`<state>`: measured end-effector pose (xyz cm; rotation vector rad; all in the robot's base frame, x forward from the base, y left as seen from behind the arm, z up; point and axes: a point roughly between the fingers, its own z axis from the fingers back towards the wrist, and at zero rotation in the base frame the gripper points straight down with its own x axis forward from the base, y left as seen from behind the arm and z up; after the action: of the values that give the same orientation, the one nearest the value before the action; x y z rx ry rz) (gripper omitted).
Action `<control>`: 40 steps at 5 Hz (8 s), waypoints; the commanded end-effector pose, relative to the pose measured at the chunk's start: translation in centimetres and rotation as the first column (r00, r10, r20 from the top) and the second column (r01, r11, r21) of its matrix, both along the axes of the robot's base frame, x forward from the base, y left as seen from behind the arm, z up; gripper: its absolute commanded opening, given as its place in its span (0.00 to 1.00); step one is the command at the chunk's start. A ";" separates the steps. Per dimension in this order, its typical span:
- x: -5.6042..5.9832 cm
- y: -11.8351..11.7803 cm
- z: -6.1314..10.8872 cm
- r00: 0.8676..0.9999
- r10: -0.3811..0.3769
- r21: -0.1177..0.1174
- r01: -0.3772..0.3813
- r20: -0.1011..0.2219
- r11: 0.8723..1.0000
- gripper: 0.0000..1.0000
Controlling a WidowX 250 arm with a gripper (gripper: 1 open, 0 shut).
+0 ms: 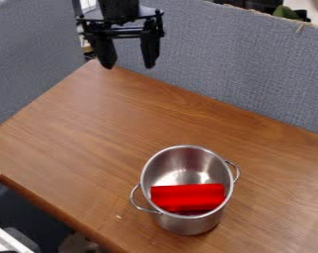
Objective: Put the red object in the metal pot
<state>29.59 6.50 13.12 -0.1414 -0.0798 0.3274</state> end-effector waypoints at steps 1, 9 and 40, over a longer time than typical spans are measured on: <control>-0.1 1.7 -0.1 0.995 0.095 0.010 -0.095 0.023 0.995 1.00; 0.0 2.0 -4.4 0.991 0.130 -0.071 -0.132 -0.030 0.989 1.00; 2.5 12.0 -5.6 0.996 -0.047 0.124 0.038 0.073 0.992 1.00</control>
<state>31.48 18.03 4.81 -0.0611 -0.0949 0.2703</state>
